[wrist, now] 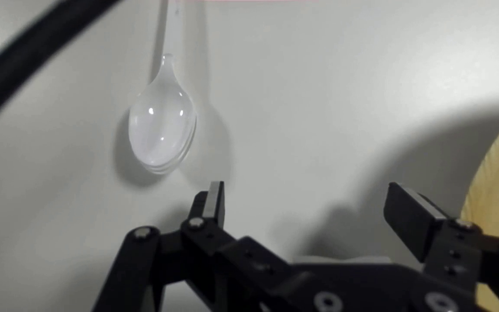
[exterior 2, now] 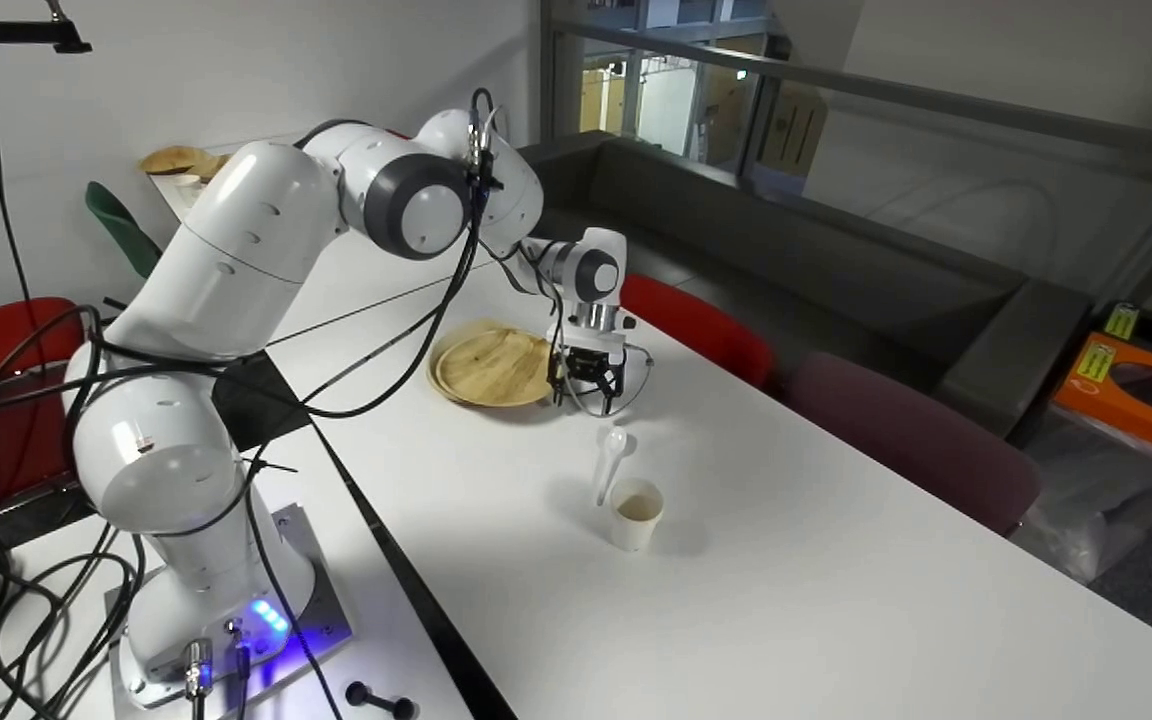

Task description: Put the right plate on the left plate, then move the plates to the right

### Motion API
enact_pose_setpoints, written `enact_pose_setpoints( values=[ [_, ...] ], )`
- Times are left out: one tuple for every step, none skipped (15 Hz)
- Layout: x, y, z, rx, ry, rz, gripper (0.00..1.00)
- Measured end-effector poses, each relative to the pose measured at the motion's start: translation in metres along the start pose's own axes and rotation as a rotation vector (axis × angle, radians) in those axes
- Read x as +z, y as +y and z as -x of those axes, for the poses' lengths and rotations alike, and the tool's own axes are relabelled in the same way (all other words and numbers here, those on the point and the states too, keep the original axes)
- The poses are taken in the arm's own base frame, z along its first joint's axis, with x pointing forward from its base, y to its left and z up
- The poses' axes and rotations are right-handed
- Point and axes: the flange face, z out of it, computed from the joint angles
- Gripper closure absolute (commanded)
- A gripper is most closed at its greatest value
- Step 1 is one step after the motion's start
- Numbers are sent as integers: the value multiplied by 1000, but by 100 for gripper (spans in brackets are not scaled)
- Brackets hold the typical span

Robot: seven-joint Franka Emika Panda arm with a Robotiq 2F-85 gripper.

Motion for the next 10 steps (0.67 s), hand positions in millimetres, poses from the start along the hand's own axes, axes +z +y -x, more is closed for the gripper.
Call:
enact_pose_setpoints(
  values=[
    [-4, -4, 2, -10, 11, 2, 0],
    [-9, -8, 6, -22, 22, 5, 0],
    [-15, -13, 10, -33, 34, 9, 0],
    [-21, -17, 15, -45, 46, 13, 0],
    [-28, -22, 20, -59, 54, 16, 0],
    [-34, -28, 26, -76, 59, 19, 0],
    [-39, -33, 32, -98, 61, 21, 0],
    [-43, -38, 37, -120, 62, 21, 0],
    [-46, -43, 42, -141, 64, 17, 0],
    [-47, -47, 46, -159, 65, 9, 0]
  ],
)
